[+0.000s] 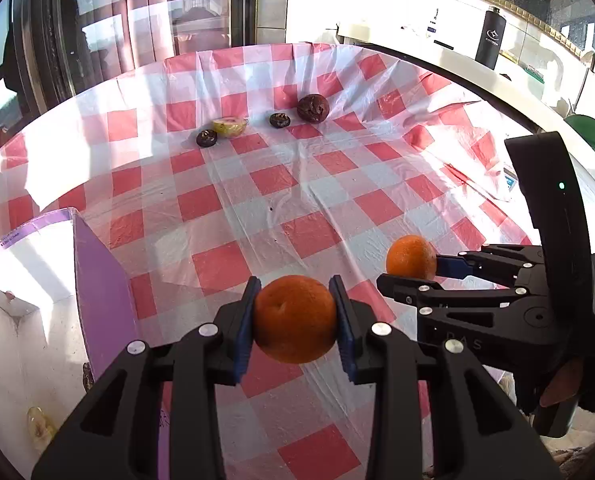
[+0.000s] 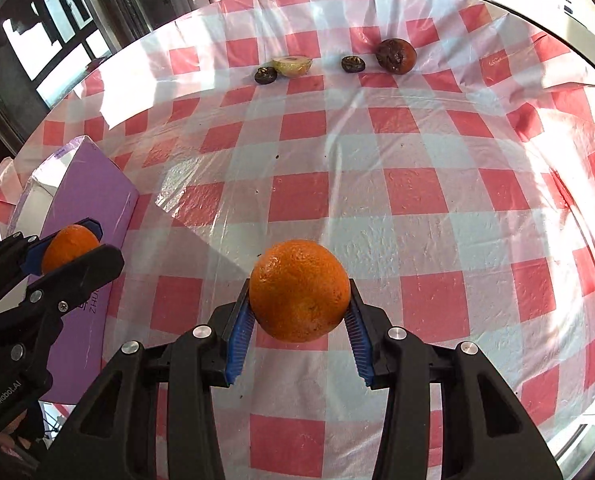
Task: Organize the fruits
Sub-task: 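Carry the tangerine and large orange with both grippers toward the box, then lower the tangerine and large orange into the box with both grippers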
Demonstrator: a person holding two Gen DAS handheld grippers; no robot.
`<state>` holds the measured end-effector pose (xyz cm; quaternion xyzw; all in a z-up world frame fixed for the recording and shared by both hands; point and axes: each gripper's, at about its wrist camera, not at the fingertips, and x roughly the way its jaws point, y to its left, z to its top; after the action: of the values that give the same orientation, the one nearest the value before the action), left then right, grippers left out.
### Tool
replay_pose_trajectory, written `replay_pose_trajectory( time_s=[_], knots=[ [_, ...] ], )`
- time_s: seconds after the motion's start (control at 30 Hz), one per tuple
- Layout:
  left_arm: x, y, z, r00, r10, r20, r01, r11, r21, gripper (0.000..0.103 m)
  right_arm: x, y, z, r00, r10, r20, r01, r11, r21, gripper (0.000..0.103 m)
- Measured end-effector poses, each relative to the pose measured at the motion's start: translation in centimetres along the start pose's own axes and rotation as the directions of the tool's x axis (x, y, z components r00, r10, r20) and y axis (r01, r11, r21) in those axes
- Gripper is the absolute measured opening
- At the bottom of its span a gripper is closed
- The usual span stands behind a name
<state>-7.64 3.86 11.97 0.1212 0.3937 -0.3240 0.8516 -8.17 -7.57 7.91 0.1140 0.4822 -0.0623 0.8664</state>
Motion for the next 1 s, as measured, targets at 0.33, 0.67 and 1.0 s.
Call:
replay_pose_trajectory(
  time_s=[0.33, 0.67, 1.0],
  knots=[
    [-4.7, 5.5, 0.1, 0.991, 0.122, 0.063, -0.119, 0.992, -0.051, 0.035, -1.5, 6.9, -0.4, 0.998, 0.036, 0.046, -0.033, 0.997, -0.064, 0.043],
    [-6.3, 11.6, -2.7, 0.975, 0.22, -0.012, -0.22, 0.971, -0.095, 0.035, -1.9, 14.1, 0.2, 0.992, 0.094, 0.083, -0.075, 0.974, -0.212, 0.043],
    [-6.7, 16.5, -5.9, 0.949, 0.293, -0.116, -0.308, 0.94, -0.148, 0.035, -1.6, 20.1, 0.2, 0.985, 0.16, 0.059, -0.131, 0.93, -0.343, 0.043]
  ],
)
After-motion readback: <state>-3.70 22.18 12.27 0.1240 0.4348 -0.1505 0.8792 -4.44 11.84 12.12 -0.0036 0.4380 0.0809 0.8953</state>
